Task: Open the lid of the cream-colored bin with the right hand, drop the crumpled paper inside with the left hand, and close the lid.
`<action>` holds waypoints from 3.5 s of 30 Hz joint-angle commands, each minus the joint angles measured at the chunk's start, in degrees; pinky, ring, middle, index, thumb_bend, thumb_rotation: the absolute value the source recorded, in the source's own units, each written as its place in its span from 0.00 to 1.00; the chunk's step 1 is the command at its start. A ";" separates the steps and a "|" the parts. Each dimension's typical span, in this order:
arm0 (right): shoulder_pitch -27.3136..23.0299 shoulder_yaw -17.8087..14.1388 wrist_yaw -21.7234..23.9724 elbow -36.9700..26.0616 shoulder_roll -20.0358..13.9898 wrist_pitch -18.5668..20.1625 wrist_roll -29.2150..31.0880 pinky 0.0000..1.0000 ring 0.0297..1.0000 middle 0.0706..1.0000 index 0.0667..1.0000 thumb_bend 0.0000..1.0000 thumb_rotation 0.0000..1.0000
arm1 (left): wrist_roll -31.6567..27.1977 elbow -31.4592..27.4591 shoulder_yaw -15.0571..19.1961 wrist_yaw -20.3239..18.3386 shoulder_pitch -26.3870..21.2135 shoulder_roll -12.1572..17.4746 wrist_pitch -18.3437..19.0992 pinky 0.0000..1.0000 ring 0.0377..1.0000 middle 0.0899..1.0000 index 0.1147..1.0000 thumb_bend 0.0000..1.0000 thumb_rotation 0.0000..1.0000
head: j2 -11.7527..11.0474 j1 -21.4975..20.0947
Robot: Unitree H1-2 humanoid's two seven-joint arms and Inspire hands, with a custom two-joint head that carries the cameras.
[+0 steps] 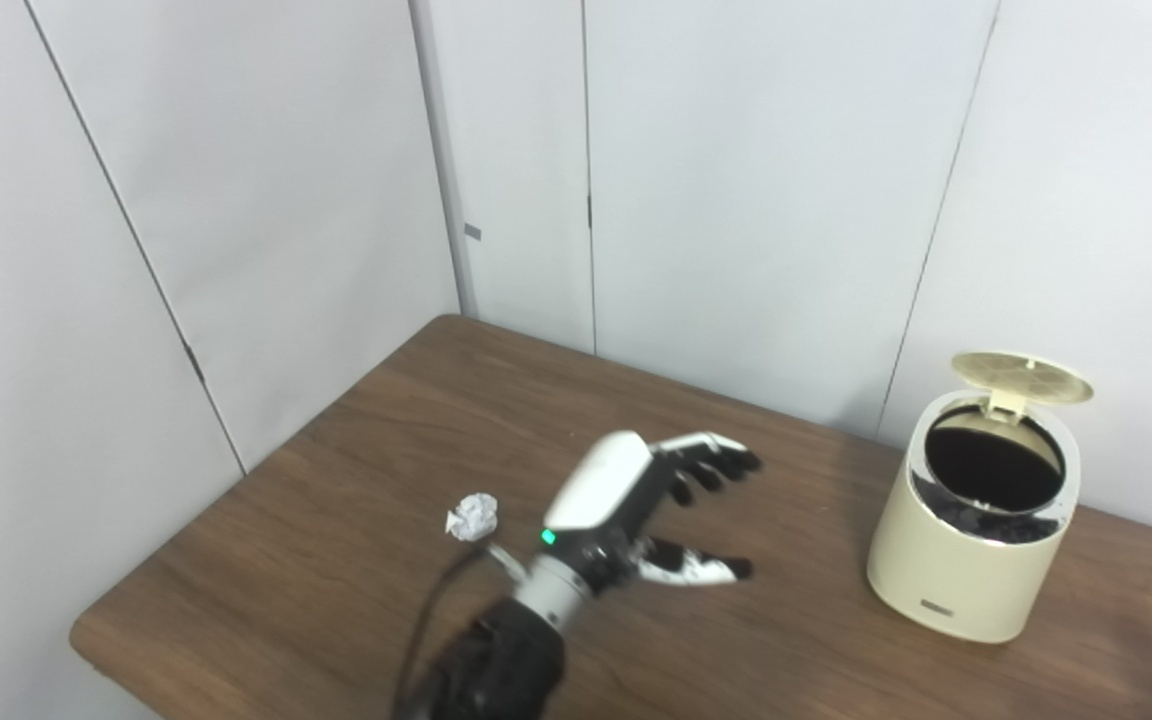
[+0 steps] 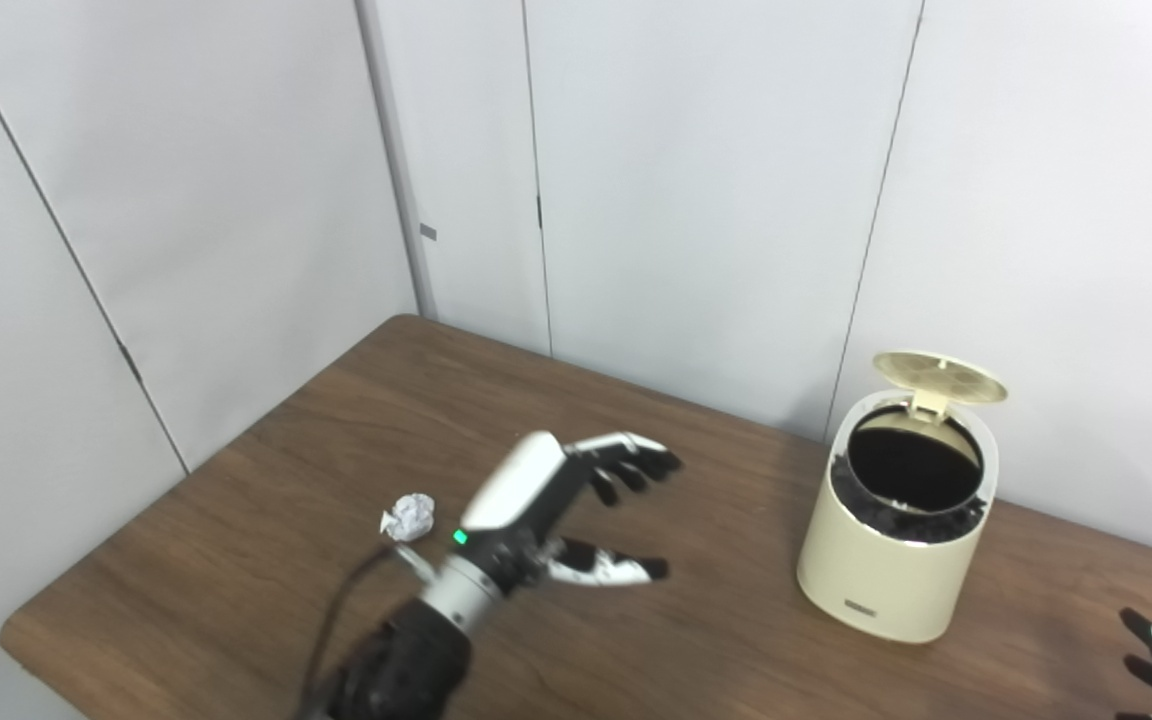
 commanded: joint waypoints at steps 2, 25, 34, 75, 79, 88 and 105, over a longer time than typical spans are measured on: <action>-2.24 -0.48 -0.54 -0.88 -1.01 -2.22 -0.06 0.71 0.90 0.97 0.95 0.75 0.54 | 2.77 -4.70 1.67 -3.49 -1.69 4.64 3.07 0.52 0.61 0.65 0.65 0.75 0.02 | 0.07 -0.22; -3.90 -0.20 -0.36 0.93 -0.90 -3.88 0.47 0.69 0.90 0.97 0.93 0.75 0.52 | 16.81 -10.91 8.22 -23.27 -0.44 28.20 10.38 0.44 0.56 0.62 0.63 0.91 0.05 | 0.24 -0.61; -3.80 0.05 -0.44 0.77 -0.61 -4.19 0.36 0.69 0.89 0.96 0.93 0.73 0.48 | 22.15 -5.83 8.82 -24.02 0.61 29.97 7.72 0.47 0.57 0.61 0.62 0.93 0.08 | 0.54 -1.85; -1.88 -0.05 1.28 -1.98 -1.36 -2.14 0.27 0.65 0.89 0.97 0.95 0.71 0.45 | 23.14 10.64 3.89 -17.84 1.24 25.85 6.80 0.52 0.58 0.61 0.63 0.81 0.13 | 2.24 -1.93; -1.59 -0.22 1.35 -2.38 -1.40 -1.68 0.55 0.66 0.89 0.97 0.95 0.70 0.44 | 23.84 13.43 3.07 -14.86 1.20 25.79 5.87 0.51 0.58 0.61 0.59 0.80 0.06 | 2.42 -1.99; -1.11 -0.27 1.51 -3.13 -1.59 -0.94 0.58 0.64 0.89 0.98 0.95 0.70 0.48 | 25.70 17.45 1.26 -9.55 0.95 25.81 5.87 0.36 0.36 0.36 0.45 0.52 0.00 | 2.64 -2.10; -1.35 -0.34 1.29 -2.92 -2.09 -1.86 0.22 0.66 0.88 0.97 0.94 0.68 0.49 | 25.52 20.87 -0.75 -3.21 1.10 25.55 5.40 0.33 0.37 0.35 0.45 0.52 0.00 | 3.13 -2.26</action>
